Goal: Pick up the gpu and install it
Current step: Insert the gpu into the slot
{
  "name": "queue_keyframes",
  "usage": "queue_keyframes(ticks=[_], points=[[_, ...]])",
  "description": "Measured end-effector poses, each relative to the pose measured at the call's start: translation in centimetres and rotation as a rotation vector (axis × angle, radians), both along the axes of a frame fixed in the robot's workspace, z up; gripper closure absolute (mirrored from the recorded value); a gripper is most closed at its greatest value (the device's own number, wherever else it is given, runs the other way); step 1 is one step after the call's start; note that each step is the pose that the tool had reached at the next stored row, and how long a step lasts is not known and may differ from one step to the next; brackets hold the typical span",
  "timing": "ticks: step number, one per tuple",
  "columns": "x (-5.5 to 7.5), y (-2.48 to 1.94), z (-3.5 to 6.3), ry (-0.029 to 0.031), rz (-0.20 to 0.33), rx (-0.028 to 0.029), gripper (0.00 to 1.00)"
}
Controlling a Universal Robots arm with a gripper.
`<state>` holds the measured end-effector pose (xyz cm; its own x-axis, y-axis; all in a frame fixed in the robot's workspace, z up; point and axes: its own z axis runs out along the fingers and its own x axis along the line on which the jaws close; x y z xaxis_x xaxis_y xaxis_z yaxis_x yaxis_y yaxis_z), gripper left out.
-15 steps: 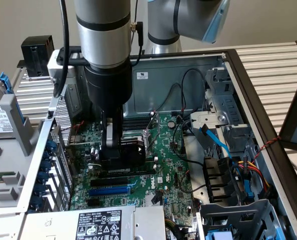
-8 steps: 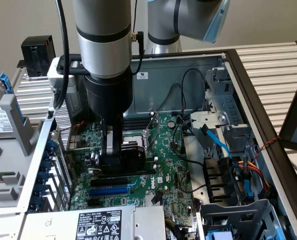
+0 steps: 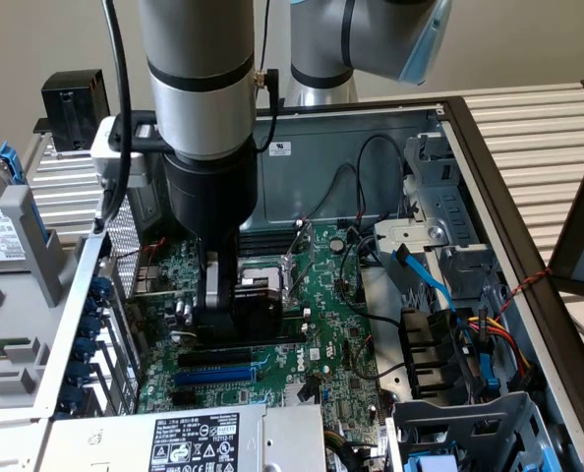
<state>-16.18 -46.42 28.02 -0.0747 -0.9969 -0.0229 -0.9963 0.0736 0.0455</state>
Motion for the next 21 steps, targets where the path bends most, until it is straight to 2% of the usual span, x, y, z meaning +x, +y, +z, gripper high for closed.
queue_keyframes(ticks=[9,14,18,21], points=[[-0.2,-0.01,-0.59,0.0005,-0.012,0.0014,0.72],[-0.3,-0.02,-1.21,0.0036,-0.02,0.0021,0.72],[-0.4,-0.01,-1.27,0.0065,-0.021,0.002,0.72],[-0.4,-0.01,-1.28,0.0065,-0.021,0.0022,0.72]])
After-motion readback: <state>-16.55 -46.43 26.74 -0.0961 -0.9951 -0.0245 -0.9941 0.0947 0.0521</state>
